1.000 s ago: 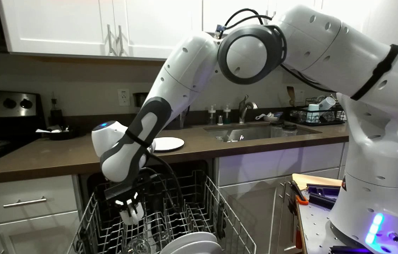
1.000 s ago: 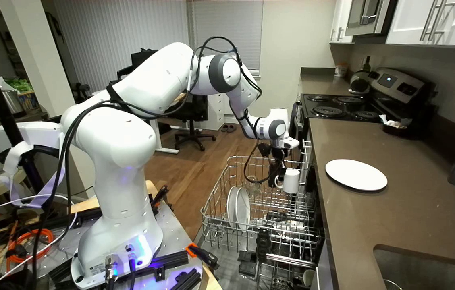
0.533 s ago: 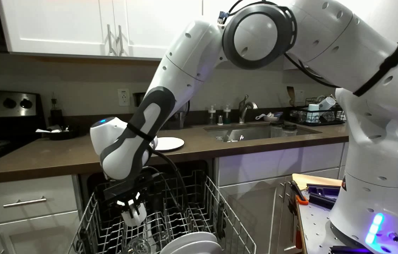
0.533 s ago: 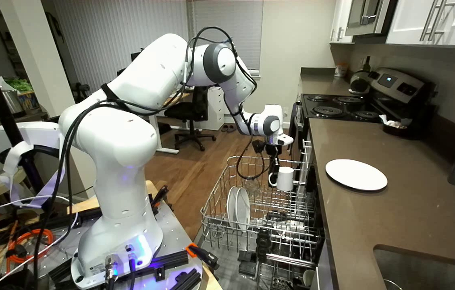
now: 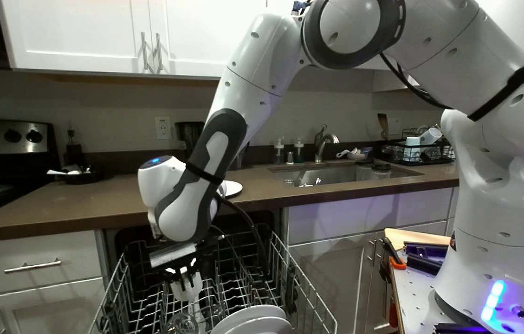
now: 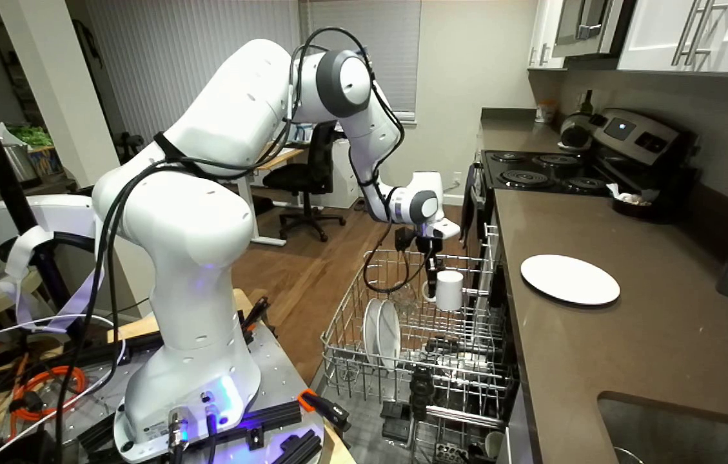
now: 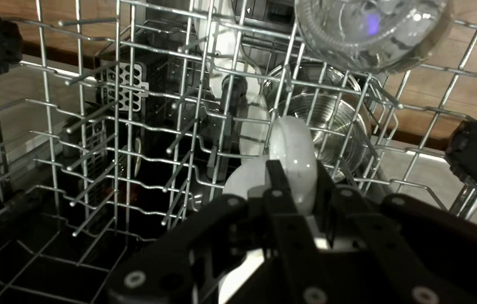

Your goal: Move the white cup towards you

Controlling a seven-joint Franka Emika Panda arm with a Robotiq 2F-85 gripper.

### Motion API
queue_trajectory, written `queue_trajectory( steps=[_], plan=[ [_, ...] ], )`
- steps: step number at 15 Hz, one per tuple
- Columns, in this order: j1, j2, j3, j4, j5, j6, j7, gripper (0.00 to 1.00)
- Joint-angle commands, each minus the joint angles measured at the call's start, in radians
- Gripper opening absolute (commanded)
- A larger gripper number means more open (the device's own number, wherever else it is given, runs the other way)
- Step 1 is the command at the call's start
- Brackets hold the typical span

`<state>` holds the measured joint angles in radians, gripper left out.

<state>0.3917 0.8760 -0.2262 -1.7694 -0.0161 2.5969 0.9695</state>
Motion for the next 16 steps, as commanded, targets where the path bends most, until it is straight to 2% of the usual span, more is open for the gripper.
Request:
queue_trajectory(
  steps=[1, 9, 16],
  plan=[
    [0.032, -0.082, -0.027, -0.157, -0.026, 0.120, 0.070, 0.09],
    [0.072, -0.114, -0.082, -0.311, -0.001, 0.293, 0.097, 0.09],
    [0.054, -0.130, -0.084, -0.384, 0.045, 0.395, 0.077, 0.09]
  ],
)
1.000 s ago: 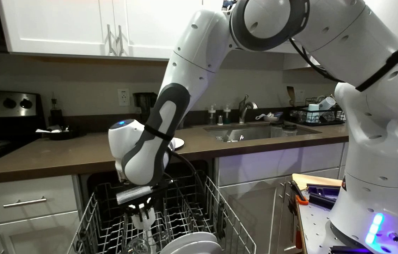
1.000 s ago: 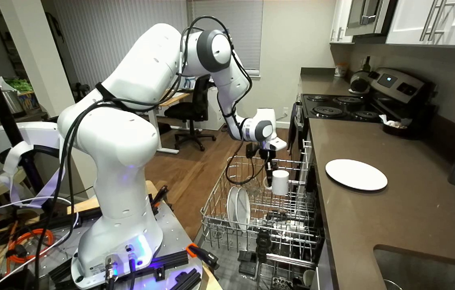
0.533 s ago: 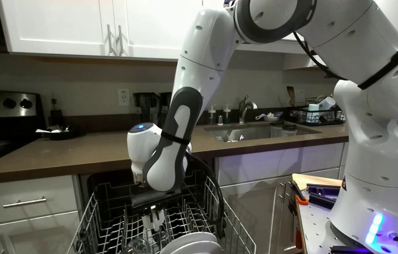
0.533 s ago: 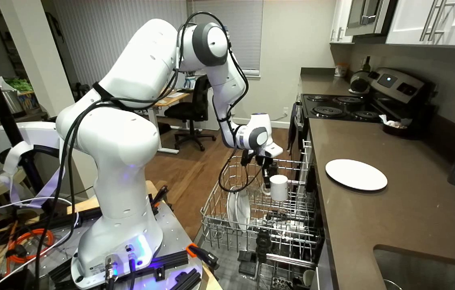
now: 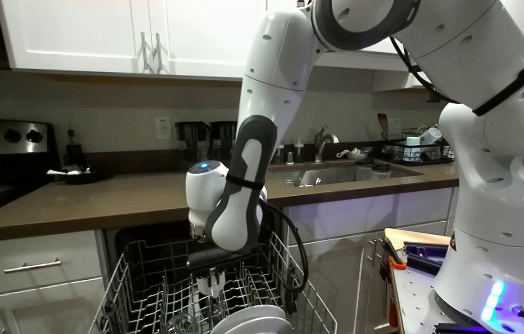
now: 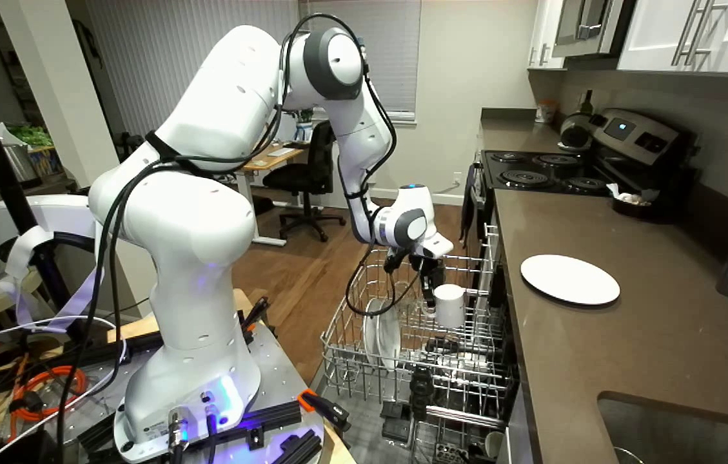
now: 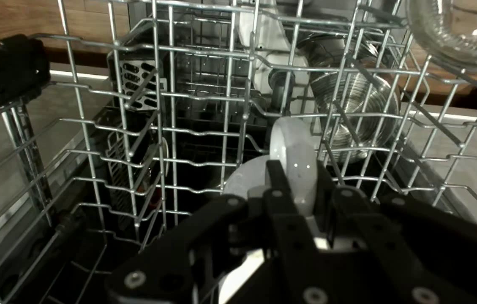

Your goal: Move the white cup towards you

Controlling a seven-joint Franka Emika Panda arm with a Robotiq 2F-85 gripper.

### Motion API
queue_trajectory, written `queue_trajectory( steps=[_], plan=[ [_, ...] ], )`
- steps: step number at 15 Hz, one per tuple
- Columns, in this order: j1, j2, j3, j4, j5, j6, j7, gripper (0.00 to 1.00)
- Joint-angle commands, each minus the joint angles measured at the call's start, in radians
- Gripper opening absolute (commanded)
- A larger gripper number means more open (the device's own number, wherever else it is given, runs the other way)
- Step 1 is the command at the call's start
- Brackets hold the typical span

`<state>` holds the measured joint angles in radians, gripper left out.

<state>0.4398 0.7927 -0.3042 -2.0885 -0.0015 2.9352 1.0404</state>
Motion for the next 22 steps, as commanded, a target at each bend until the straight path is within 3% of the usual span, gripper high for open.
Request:
queue_trajectory(
  steps=[1, 5, 14, 22],
  plan=[
    [-0.002, -0.045, -0.001, -0.070, 0.041, 0.074, -0.001, 0.09],
    [-0.064, -0.046, 0.050, -0.082, 0.081, 0.125, -0.054, 0.09],
    [-0.301, -0.042, 0.234, -0.054, 0.148, 0.117, -0.210, 0.09],
    [-0.384, -0.001, 0.299, 0.046, 0.196, 0.020, -0.334, 0.09]
  ],
)
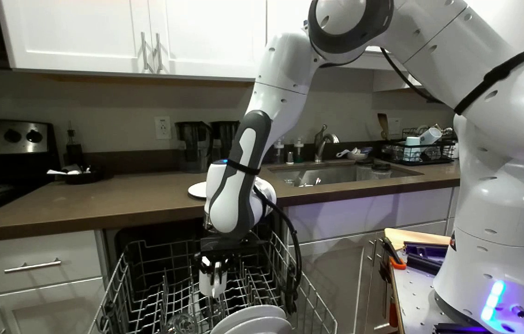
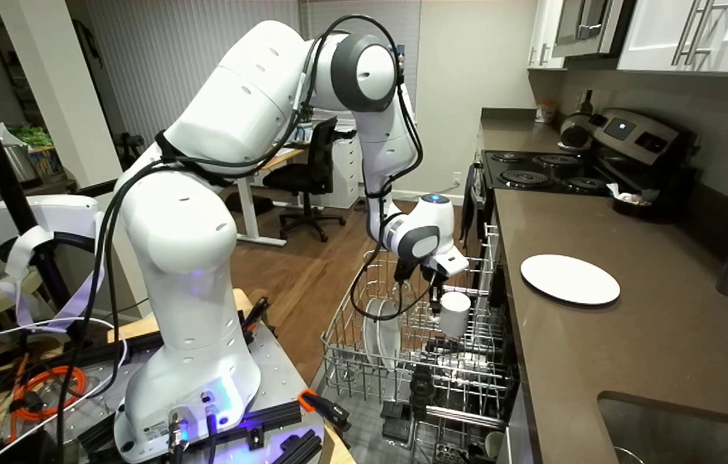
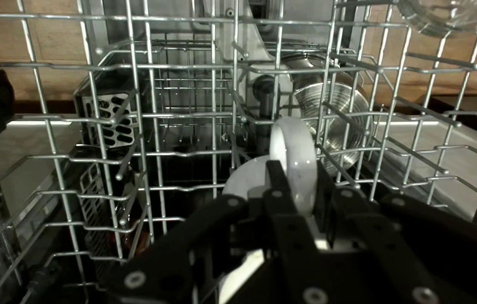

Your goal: Move the white cup towards you

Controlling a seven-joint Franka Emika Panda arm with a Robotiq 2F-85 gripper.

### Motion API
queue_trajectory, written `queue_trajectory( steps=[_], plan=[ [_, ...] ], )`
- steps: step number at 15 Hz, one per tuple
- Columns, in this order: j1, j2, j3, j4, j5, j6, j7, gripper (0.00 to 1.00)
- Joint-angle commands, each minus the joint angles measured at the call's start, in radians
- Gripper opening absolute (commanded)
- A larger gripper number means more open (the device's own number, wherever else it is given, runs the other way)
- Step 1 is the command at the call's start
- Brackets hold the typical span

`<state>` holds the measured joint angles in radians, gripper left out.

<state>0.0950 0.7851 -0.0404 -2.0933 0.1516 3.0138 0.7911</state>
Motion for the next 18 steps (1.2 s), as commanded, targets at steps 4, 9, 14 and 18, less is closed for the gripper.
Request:
queue_trajectory(
  steps=[4, 9, 14, 18],
  plan=[
    [-0.060, 0.034, 0.048, 0.128, 0.060, -0.175, -0.126, 0.09],
    [-0.051, 0.061, 0.030, 0.195, 0.067, -0.273, -0.131, 0.09],
    [-0.039, 0.073, 0.019, 0.212, 0.074, -0.291, -0.118, 0.09],
    [-0.044, 0.083, 0.024, 0.219, 0.076, -0.288, -0.123, 0.09]
  ],
)
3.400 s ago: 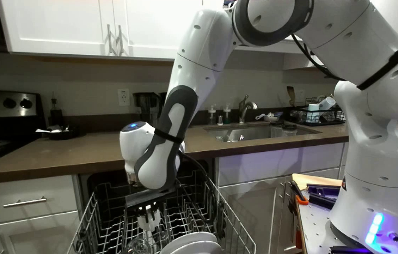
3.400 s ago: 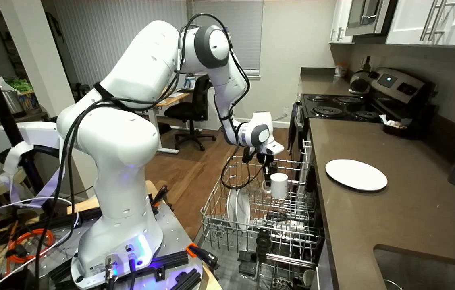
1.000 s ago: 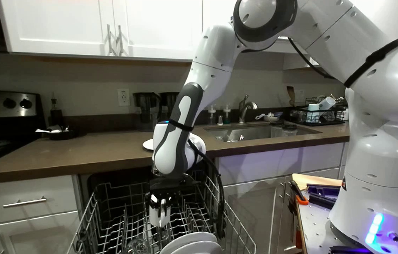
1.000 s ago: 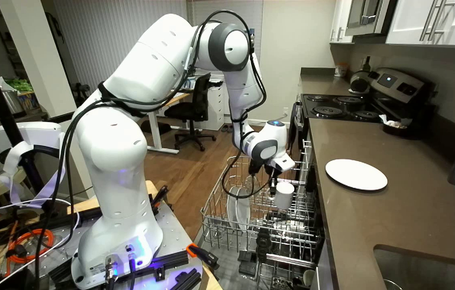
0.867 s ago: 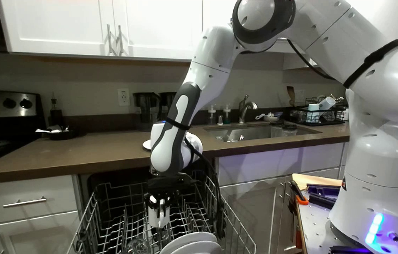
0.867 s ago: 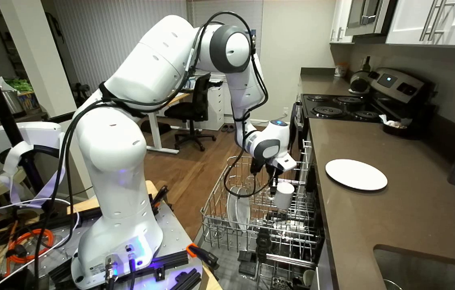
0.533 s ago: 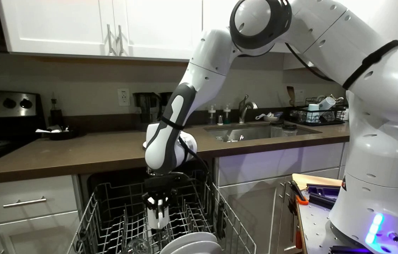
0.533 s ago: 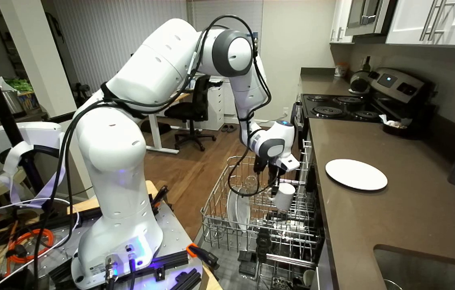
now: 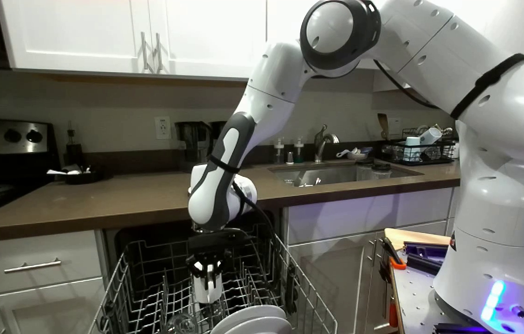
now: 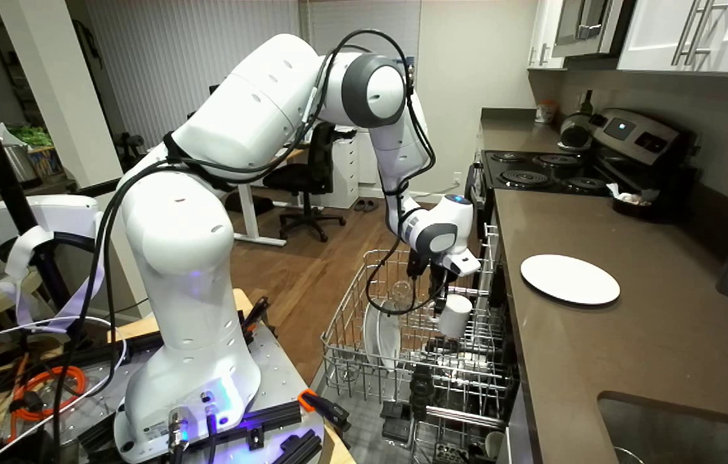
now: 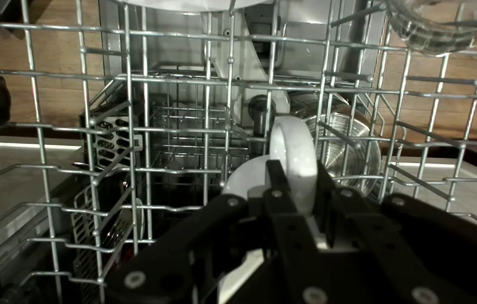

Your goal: Move the white cup towards you

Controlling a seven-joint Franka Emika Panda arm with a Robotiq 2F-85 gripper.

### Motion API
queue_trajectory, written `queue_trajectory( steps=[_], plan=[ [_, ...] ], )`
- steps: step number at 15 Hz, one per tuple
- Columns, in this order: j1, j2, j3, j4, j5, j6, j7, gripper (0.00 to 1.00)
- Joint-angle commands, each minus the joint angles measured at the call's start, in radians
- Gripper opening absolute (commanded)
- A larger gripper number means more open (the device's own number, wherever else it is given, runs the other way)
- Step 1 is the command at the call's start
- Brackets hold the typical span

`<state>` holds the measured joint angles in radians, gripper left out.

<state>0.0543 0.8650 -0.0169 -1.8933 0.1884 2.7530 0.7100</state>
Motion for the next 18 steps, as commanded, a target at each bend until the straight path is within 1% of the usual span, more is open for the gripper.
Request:
queue_trajectory(
  steps=[1, 11, 18],
  plan=[
    [-0.006, 0.007, 0.003, 0.023, 0.040, -0.027, -0.046, 0.09],
    [-0.023, 0.070, 0.018, 0.089, 0.042, -0.024, -0.072, 0.09],
    [-0.030, 0.126, 0.020, 0.153, 0.049, -0.049, -0.097, 0.09]
  ],
)
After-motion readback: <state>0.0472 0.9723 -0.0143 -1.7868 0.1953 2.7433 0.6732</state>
